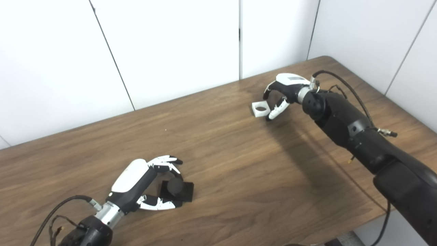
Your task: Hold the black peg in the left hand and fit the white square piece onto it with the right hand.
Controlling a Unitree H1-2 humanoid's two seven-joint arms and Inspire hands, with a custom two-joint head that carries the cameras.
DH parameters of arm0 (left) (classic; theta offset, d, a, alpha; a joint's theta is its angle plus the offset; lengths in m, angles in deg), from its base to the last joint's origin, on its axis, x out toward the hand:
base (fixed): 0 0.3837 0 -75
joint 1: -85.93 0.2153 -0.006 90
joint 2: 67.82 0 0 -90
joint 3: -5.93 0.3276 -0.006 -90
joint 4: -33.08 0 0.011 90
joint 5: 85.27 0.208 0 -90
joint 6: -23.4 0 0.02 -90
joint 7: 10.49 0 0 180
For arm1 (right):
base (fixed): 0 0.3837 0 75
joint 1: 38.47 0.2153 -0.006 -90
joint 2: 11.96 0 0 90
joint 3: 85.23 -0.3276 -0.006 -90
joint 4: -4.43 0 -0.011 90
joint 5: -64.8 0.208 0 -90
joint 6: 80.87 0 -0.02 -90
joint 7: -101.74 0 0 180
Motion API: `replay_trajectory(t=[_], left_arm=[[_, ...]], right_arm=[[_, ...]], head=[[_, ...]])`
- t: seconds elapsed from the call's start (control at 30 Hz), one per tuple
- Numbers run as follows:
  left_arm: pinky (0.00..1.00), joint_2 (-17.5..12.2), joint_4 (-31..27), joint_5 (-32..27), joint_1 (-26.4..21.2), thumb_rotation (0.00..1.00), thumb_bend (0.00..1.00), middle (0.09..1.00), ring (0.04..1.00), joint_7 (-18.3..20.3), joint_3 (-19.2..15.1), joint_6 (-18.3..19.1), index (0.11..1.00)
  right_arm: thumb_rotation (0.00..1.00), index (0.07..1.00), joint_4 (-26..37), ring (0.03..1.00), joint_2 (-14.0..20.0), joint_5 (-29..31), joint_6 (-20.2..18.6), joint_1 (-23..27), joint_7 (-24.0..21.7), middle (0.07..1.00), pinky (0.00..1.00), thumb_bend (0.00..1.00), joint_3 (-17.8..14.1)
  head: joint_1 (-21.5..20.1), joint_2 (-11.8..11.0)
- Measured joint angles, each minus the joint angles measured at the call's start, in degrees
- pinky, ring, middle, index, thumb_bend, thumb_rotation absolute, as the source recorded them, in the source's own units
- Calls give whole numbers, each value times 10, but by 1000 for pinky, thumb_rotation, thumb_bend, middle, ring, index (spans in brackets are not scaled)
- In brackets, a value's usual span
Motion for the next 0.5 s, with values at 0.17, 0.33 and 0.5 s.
replay_trajectory(t=[0.17, 0.33, 0.5], left_arm=[[758, 0, 0, 0, 0, 64, 523, 818, 870, 0, 0, 0, 492], [759, -1, 1, 0, 0, 64, 523, 819, 869, 0, 0, 0, 491], [754, -1, 2, 0, -1, 65, 523, 816, 868, 0, 0, -1, 491]], right_arm=[[267, 722, 0, 903, -1, 0, 0, 2, -1, 883, 809, 717, 5], [258, 693, -1, 886, -3, 0, 0, 5, -1, 869, 786, 718, 11], [166, 520, -2, 878, -5, 0, 2, 5, 0, 859, 782, 548, 12]], head=[[1, 1], [2, 2], [4, 3]])
